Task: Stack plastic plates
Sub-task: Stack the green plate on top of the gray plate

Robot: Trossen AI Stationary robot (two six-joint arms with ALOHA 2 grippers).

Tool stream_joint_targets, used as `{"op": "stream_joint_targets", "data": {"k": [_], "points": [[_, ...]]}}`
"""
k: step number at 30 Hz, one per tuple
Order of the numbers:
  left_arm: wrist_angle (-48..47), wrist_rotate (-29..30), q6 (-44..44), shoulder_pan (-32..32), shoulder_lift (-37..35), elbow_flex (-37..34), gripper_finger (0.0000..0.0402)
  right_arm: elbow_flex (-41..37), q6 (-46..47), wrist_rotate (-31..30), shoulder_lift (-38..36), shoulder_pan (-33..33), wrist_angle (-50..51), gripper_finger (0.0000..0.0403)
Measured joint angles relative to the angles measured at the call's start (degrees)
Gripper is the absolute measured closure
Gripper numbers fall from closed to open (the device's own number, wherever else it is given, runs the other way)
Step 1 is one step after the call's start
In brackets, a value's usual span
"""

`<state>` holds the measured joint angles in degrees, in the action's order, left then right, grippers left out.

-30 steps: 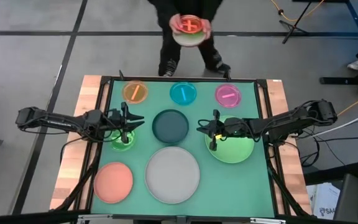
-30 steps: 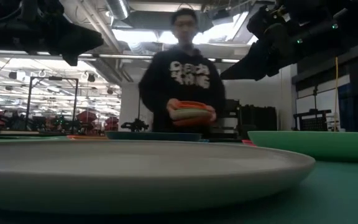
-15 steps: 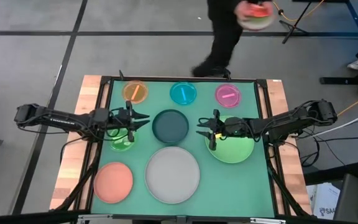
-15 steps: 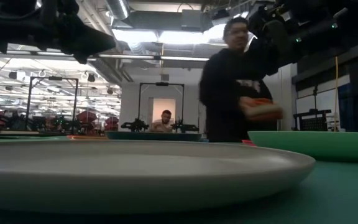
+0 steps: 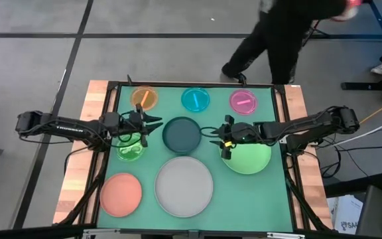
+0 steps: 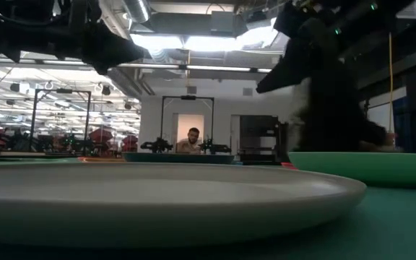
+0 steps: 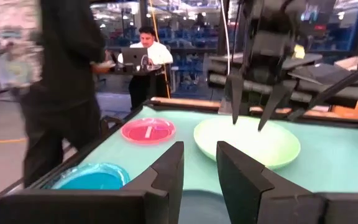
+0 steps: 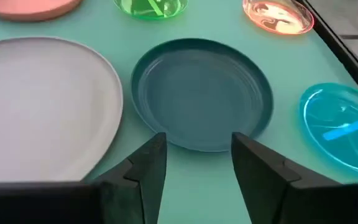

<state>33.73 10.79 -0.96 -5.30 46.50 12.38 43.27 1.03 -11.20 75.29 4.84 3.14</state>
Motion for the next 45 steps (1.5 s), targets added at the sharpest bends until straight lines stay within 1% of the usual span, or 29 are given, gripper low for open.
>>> {"op": "stream_joint_targets", "data": {"k": [6,9,12,15,19,22,28,30,32,38,41,45], "points": [[0.99,-3.03,-0.38,0.07,3.80,0.00,0.0312,4.10,-1.74,-0.96,0.00,0.00,16.14,0.0231],[2.72,-3.19,-0.36,0.07,5.51,0.00,0.0312,4.19,-1.78,-1.77,0.00,-0.89,21.90,0.0231],[4.95,-3.04,-0.12,0.04,6.91,0.00,0.0312,4.19,-1.35,-1.82,0.00,-3.16,24.83,0.0231],[6.82,-3.02,0.01,0.05,7.91,0.00,0.0312,4.19,-1.63,-1.83,0.00,-5.51,25.23,0.0231],[6.69,-3.02,-0.01,0.04,8.76,0.00,0.0312,4.19,-4.66,-0.65,0.00,-8.53,26.10,0.0231],[6.78,-2.97,0.03,0.04,8.87,0.00,0.0312,4.09,-7.28,1.94,0.00,-10.91,27.14,0.0231],[7.59,-2.34,0.11,-0.39,8.94,0.00,0.0312,1.90,-10.35,4.77,0.00,-15.22,26.96,0.0231],[7.53,-2.34,0.12,-0.37,8.94,0.00,0.0312,0.66,-11.85,4.78,0.00,-16.23,26.99,0.0231],[7.53,-2.36,0.12,-0.37,8.94,0.00,0.0312,-0.33,-13.31,4.60,0.00,-17.05,26.99,0.0231],[7.68,-2.34,0.18,-0.41,8.94,0.00,0.0312,-0.62,-13.97,0.69,0.02,-17.73,26.85,0.0231],[7.92,-2.34,0.18,-0.44,8.94,0.00,0.0312,-0.62,-13.51,0.94,0.02,-17.64,26.91,0.0231],[7.91,-2.97,0.01,-0.44,8.98,0.00,0.0312,-0.62,-12.66,3.78,0.02,-17.62,24.23,0.0231]]}}
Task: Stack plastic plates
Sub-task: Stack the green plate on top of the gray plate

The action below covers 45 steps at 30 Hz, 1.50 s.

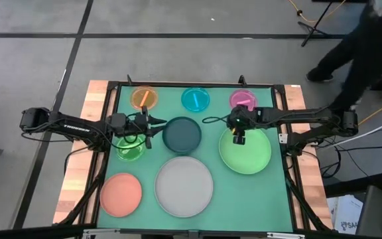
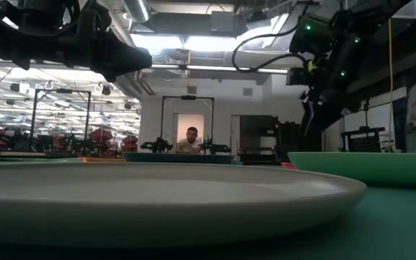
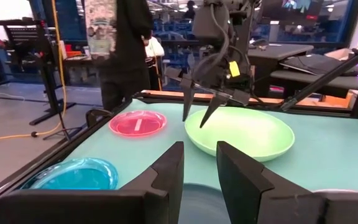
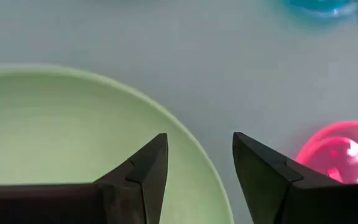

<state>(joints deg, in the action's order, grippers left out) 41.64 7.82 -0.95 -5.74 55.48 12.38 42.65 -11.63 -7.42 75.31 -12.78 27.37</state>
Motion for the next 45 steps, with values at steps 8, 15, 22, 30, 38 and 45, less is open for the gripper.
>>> {"op": "stream_joint_targets", "data": {"k": [8,15,22,30,38,45], "points": [[0.08,-1.71,0.01,0.00,0.47,0.00,0.0312,0.02,2.84,10.23,0.57,2.15,-10.27,0.0231],[0.03,-1.70,0.04,0.00,0.47,0.00,0.0312,0.09,-1.02,5.30,2.21,4.92,-8.62,0.0231],[0.02,-1.34,0.08,0.00,0.47,0.00,0.0312,0.00,-3.68,1.45,2.99,1.25,1.74,0.0231],[0.01,-1.33,0.13,0.00,0.46,0.00,0.0312,0.02,-6.68,3.26,3.82,-4.59,2.42,0.0231],[-0.01,-1.34,0.13,0.00,0.45,0.00,0.0312,0.02,-8.76,12.12,3.76,-10.44,2.69,0.0231],[-0.01,-1.33,0.13,0.00,0.46,-0.02,0.0312,0.02,-9.08,16.33,3.76,-12.92,2.72,0.0231]]}}
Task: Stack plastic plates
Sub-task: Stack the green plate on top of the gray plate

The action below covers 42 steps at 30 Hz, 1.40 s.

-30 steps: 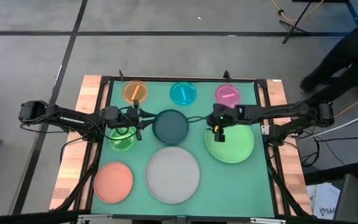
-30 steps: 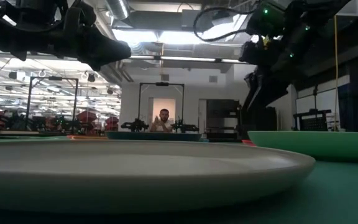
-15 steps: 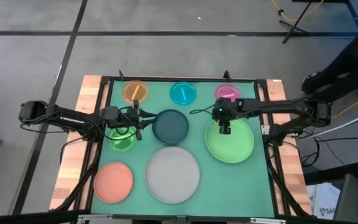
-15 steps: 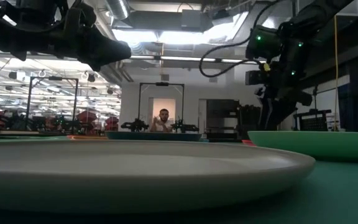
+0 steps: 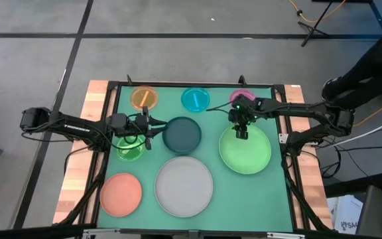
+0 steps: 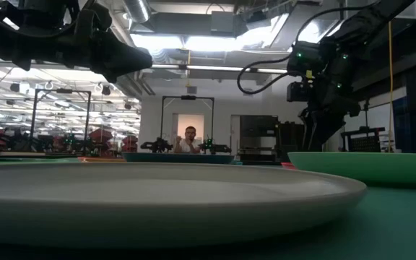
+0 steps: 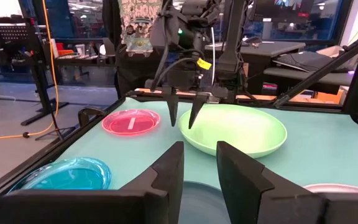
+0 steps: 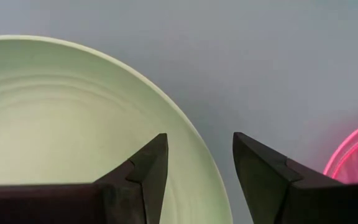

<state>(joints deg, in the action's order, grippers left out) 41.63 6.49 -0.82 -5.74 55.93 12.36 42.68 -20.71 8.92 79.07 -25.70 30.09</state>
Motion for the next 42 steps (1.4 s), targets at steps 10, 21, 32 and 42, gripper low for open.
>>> {"op": "stream_joint_targets", "data": {"k": [10,21,32,42], "points": [[-0.01,0.01,0.02,0.00,0.01,0.00,0.0312,0.00,-0.74,0.82,3.49,0.16,-0.61,0.0231],[-0.01,0.03,0.02,0.00,0.00,-0.02,0.0312,0.00,-1.27,3.25,7.78,0.16,0.00,0.0294],[0.00,0.04,0.01,0.00,0.01,-0.02,0.0312,2.15,0.14,8.04,7.85,0.16,3.53,0.0396],[0.01,0.03,0.01,0.00,0.01,-0.02,0.0312,10.62,5.66,13.44,5.12,0.22,11.69,0.0401]]}}
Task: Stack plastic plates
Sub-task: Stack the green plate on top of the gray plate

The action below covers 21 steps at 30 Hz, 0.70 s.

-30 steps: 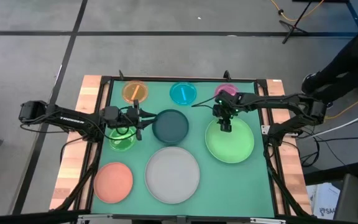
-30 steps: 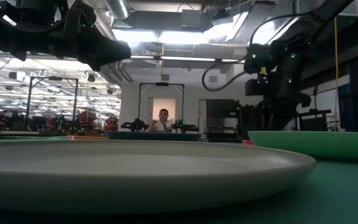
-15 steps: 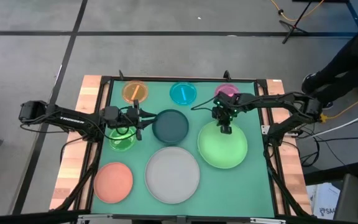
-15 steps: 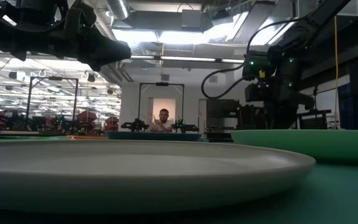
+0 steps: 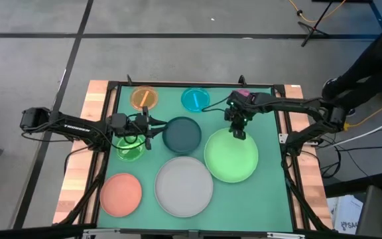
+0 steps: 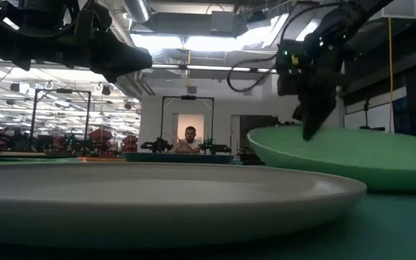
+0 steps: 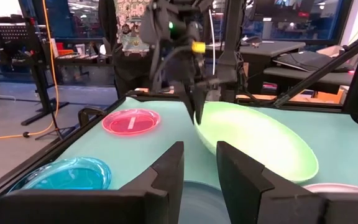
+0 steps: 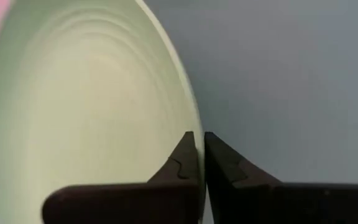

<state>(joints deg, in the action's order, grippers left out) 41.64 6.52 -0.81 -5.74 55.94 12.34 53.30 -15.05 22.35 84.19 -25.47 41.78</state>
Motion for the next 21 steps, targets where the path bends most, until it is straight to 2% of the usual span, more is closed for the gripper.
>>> {"op": "stream_joint_targets", "data": {"k": [3,9,18,21], "points": [[0.00,0.00,0.00,0.00,-0.01,0.00,0.0312,1.87,2.29,3.87,-1.05,0.00,0.55,0.0402],[-0.01,0.01,-0.01,0.00,-0.01,0.00,0.0312,3.65,6.42,7.00,-1.52,0.49,-0.94,0.0402],[0.01,0.09,0.01,0.00,0.00,0.00,0.0312,3.71,16.17,5.52,-1.52,9.79,-14.86,0.0402],[0.01,0.31,0.01,0.00,0.00,0.00,0.0312,3.71,20.82,2.41,-1.52,13.30,-18.98,0.0402]]}}
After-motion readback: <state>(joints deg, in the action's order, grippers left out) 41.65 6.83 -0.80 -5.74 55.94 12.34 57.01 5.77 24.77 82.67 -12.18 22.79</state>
